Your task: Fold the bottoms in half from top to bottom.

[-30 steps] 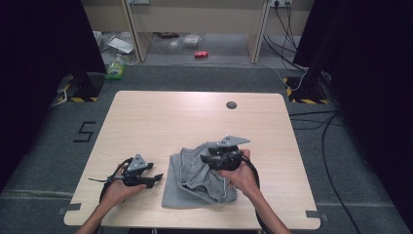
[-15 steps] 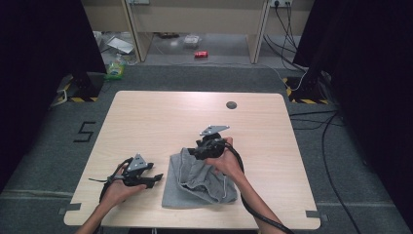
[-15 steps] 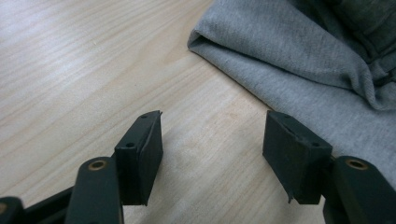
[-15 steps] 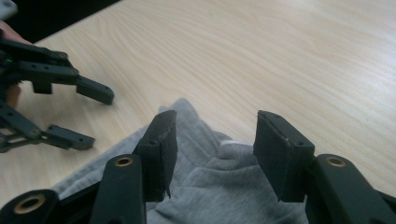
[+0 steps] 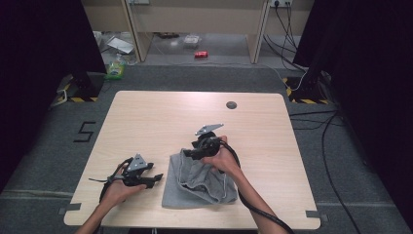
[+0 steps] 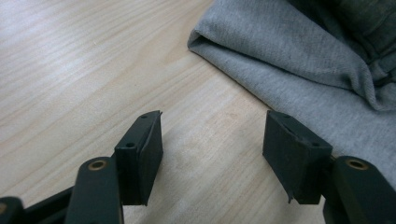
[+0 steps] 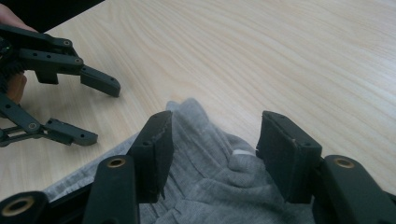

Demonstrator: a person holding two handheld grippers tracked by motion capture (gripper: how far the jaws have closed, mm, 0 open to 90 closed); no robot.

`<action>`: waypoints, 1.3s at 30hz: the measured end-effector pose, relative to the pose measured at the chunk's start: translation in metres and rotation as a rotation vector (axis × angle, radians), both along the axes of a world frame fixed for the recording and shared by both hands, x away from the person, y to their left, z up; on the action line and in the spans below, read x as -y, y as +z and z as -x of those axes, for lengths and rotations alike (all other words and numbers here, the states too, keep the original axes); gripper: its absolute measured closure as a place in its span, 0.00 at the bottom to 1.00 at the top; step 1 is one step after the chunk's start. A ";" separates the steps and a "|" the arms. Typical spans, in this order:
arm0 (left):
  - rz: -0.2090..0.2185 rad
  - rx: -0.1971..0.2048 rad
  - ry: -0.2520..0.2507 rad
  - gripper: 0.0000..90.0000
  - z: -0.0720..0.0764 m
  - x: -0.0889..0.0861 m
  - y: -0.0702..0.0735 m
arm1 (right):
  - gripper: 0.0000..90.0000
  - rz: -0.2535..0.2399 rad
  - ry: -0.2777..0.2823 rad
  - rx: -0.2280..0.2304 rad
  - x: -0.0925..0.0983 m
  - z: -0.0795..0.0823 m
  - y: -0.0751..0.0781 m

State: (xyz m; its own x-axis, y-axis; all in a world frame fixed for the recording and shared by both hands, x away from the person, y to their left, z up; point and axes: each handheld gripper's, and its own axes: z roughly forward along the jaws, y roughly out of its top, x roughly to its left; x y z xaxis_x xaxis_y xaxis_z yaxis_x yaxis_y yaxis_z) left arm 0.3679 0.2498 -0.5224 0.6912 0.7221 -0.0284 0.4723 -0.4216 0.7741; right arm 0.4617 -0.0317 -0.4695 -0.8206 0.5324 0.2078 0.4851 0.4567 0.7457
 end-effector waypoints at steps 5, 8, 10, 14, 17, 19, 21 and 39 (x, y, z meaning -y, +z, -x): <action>0.000 0.000 0.000 0.41 0.000 0.000 0.000 | 0.53 -0.056 0.011 -0.018 -0.003 -0.003 0.000; 0.000 0.000 0.000 0.41 0.000 0.000 0.000 | 0.54 -0.040 0.026 -0.022 -0.008 -0.002 0.000; 0.000 0.000 0.000 0.41 0.000 0.000 0.000 | 0.56 -0.029 0.033 -0.027 -0.012 -0.001 -0.002; 0.000 0.000 0.000 0.41 0.000 0.000 0.000 | 0.63 -0.010 0.046 -0.050 -0.018 -0.002 -0.008; 0.000 0.000 0.000 0.41 0.000 0.000 0.000 | 0.77 -0.006 0.031 -0.057 -0.016 -0.003 -0.009; 0.000 0.000 0.000 0.41 0.000 0.000 0.000 | 0.85 -0.014 0.023 -0.059 -0.012 -0.002 -0.008; 0.000 0.000 0.000 0.41 0.000 0.000 0.000 | 0.90 -0.019 0.019 -0.054 -0.008 0.000 -0.006; 0.000 -0.001 0.002 0.41 0.000 0.000 0.000 | 0.95 -0.245 -0.023 0.093 0.070 0.090 0.034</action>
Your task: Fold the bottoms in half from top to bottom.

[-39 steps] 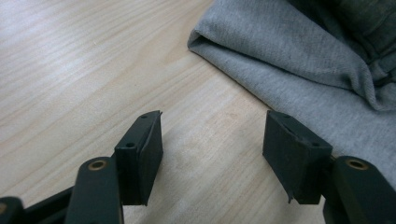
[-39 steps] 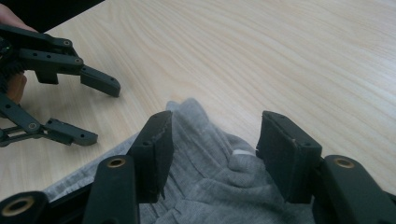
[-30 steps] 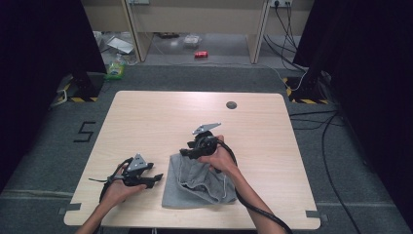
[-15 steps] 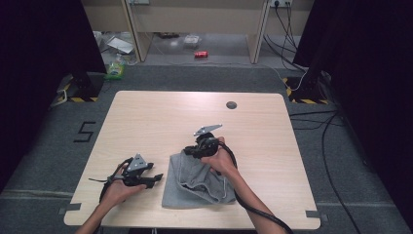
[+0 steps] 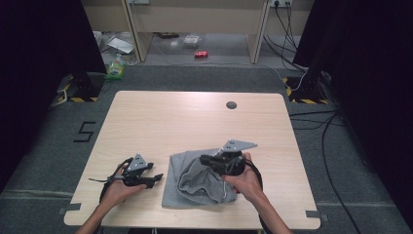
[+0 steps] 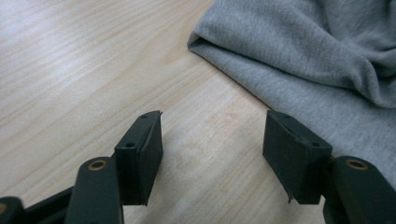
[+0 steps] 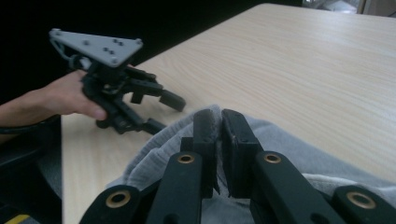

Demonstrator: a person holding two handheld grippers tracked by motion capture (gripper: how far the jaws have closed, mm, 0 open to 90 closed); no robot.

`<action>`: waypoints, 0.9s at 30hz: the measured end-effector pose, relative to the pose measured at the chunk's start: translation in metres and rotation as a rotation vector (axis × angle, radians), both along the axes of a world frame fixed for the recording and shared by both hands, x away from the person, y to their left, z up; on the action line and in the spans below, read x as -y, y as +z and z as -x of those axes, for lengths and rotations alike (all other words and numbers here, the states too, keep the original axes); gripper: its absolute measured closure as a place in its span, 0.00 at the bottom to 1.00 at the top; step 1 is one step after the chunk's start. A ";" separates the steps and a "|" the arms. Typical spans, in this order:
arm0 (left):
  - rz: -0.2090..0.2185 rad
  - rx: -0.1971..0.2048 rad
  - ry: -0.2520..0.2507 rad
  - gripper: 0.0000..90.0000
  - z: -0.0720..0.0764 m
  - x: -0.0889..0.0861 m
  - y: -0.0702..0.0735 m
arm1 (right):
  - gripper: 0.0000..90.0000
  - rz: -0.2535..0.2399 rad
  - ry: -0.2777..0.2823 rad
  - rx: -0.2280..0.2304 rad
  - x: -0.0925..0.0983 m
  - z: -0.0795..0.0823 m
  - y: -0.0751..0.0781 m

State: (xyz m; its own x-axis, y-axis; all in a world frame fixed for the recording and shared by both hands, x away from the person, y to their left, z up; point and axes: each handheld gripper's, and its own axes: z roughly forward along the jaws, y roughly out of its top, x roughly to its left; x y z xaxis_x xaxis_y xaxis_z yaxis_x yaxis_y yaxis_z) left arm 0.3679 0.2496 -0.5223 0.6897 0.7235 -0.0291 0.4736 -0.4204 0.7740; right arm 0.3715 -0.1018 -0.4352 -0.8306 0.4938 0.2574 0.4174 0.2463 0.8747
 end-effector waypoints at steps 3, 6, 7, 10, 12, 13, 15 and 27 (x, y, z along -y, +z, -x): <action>-0.001 0.000 0.002 0.41 0.000 0.000 0.000 | 0.95 -0.001 -0.009 0.029 0.010 0.024 -0.002; 0.000 0.001 0.002 0.41 0.000 0.000 0.000 | 1.00 -0.042 -0.014 0.038 0.020 0.045 -0.005; -0.001 0.001 0.002 0.41 0.000 0.000 0.000 | 1.00 -0.041 -0.023 0.051 0.024 0.052 -0.005; 0.002 0.001 0.002 0.41 -0.001 0.001 0.000 | 0.93 0.037 -0.069 0.082 0.034 0.062 -0.009; 0.000 0.001 0.003 0.41 -0.001 0.001 0.000 | 0.89 0.038 -0.082 0.076 0.040 0.063 -0.010; 0.000 0.001 0.004 0.41 -0.001 0.001 0.000 | 0.87 0.030 -0.096 0.072 0.041 0.062 -0.010; 0.000 0.001 0.005 0.41 -0.001 0.001 0.000 | 0.83 0.041 -0.095 0.060 0.041 0.061 -0.011; -0.001 0.000 0.002 0.41 -0.001 0.001 0.000 | 0.59 0.231 -0.097 -0.038 0.016 0.069 -0.042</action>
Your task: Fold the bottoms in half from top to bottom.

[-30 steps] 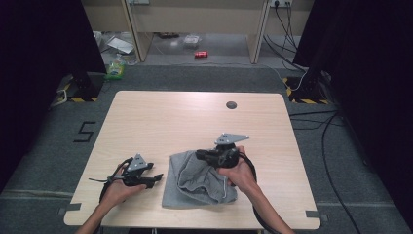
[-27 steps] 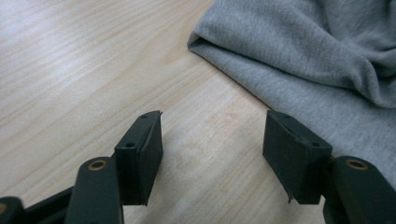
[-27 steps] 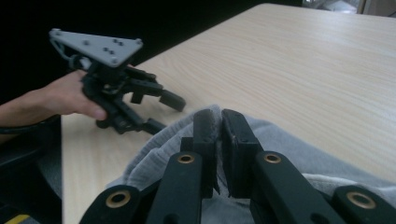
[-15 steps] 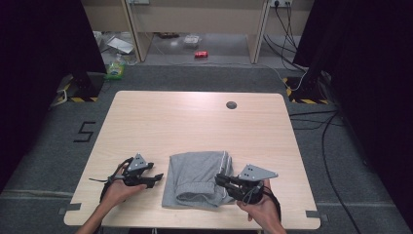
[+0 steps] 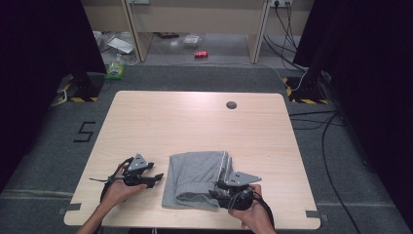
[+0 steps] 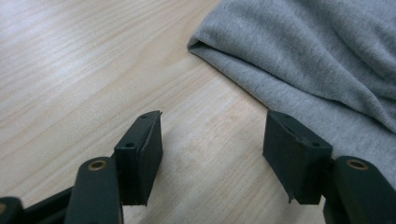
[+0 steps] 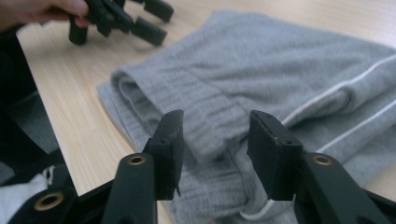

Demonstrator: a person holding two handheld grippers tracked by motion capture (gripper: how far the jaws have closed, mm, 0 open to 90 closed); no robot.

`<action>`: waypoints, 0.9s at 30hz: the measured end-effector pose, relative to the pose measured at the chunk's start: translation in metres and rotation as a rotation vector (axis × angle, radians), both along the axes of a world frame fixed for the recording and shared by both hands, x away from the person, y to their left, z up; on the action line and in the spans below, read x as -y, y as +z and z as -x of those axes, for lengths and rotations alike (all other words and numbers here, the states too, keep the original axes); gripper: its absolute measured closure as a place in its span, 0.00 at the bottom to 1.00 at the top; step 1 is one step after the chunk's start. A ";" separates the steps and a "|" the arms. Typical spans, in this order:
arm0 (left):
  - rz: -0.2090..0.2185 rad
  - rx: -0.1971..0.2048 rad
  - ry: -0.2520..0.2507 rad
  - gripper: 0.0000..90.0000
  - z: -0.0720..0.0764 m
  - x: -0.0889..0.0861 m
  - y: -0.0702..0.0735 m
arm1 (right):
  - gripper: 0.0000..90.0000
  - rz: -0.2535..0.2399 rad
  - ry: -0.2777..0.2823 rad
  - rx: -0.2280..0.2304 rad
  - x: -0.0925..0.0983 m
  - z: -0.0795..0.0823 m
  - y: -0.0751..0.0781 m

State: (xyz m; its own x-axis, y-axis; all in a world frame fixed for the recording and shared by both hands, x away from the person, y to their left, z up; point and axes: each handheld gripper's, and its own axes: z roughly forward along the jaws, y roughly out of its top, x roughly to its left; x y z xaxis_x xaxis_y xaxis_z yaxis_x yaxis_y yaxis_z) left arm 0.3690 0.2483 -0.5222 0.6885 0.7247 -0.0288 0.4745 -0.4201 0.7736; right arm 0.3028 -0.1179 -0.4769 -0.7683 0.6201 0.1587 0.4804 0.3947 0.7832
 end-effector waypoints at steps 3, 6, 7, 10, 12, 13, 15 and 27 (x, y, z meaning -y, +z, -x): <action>-0.001 0.002 -0.001 0.40 0.000 0.000 0.000 | 0.53 0.020 0.020 0.010 -0.004 0.003 -0.004; -0.002 0.001 0.000 0.40 0.000 0.001 0.000 | 0.57 0.096 0.018 0.055 -0.012 0.003 -0.009; -0.002 0.001 0.000 0.40 0.000 0.001 0.000 | 0.62 0.113 0.025 0.066 -0.013 0.001 -0.010; -0.001 0.001 0.000 0.40 0.000 0.001 0.000 | 0.82 0.139 0.055 0.085 -0.017 -0.005 -0.013; -0.001 0.000 -0.004 0.39 0.000 0.001 0.000 | 0.94 0.144 0.070 0.098 -0.016 -0.006 -0.013; -0.002 0.000 -0.004 0.39 0.000 0.001 0.000 | 0.96 0.139 0.069 0.108 -0.015 -0.006 -0.011; 0.002 -0.005 -0.004 0.39 -0.001 0.001 0.000 | 0.97 0.126 0.067 0.128 -0.012 -0.003 -0.004; 0.012 -0.036 0.006 0.37 -0.002 0.000 0.003 | 0.97 0.181 0.083 0.124 0.002 0.032 -0.007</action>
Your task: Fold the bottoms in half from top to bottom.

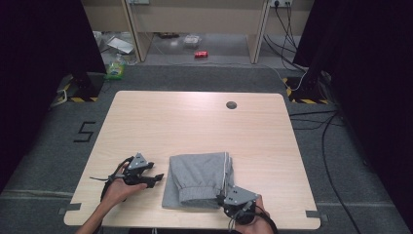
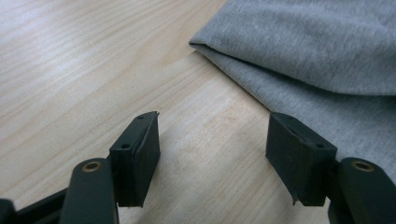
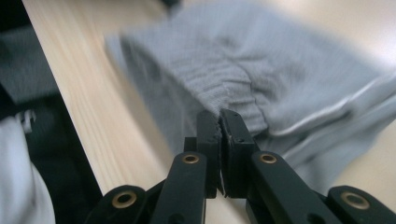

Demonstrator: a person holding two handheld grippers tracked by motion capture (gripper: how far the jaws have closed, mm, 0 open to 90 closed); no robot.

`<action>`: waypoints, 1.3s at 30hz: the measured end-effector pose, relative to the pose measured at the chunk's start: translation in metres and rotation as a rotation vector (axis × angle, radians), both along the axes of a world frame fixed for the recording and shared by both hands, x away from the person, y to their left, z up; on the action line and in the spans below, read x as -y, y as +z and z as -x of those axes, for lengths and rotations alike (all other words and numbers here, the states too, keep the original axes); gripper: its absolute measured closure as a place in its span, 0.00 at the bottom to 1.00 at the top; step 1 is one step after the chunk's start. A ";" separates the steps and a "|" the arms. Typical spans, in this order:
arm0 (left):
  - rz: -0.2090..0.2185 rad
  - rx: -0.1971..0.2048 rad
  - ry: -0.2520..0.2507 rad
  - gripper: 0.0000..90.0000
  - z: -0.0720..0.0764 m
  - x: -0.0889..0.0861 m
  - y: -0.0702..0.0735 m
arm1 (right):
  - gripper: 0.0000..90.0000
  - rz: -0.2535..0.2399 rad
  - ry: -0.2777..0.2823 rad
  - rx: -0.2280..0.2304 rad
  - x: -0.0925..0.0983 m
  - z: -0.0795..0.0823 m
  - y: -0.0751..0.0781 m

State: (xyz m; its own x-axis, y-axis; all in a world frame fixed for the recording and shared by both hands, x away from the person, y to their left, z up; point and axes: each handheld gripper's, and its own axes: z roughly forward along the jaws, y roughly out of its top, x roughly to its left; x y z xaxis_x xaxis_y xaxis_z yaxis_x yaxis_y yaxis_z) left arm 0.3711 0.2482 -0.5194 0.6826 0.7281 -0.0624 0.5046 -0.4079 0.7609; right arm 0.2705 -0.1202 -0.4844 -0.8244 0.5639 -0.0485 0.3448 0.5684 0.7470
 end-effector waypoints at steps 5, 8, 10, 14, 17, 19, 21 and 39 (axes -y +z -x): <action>0.043 0.051 0.021 0.35 0.006 0.003 0.017 | 0.92 -0.028 -0.004 -0.037 -0.002 -0.005 -0.001; 0.109 0.080 -0.003 0.33 0.012 0.013 0.034 | 0.82 -0.074 -0.023 -0.026 0.001 -0.006 0.008; 0.113 0.099 -0.022 0.32 0.017 0.023 0.041 | 0.77 -0.114 -0.043 -0.022 0.005 -0.009 0.015; 0.110 0.087 -0.076 0.31 0.025 0.043 0.047 | 0.72 -0.151 -0.085 -0.006 0.009 -0.020 0.026; 0.106 0.063 -0.100 0.30 0.031 0.051 0.044 | 0.70 -0.150 -0.095 -0.016 0.004 -0.030 0.024; 0.102 0.046 -0.107 0.30 0.034 0.055 0.041 | 0.68 -0.137 -0.094 -0.033 -0.002 -0.034 0.019; 0.093 0.024 -0.120 0.28 0.037 0.058 0.036 | 0.68 -0.115 -0.084 -0.048 -0.008 -0.036 0.013; -0.040 -0.011 -0.127 0.26 0.042 0.043 0.017 | 0.50 -0.118 -0.085 -0.064 -0.001 -0.026 0.018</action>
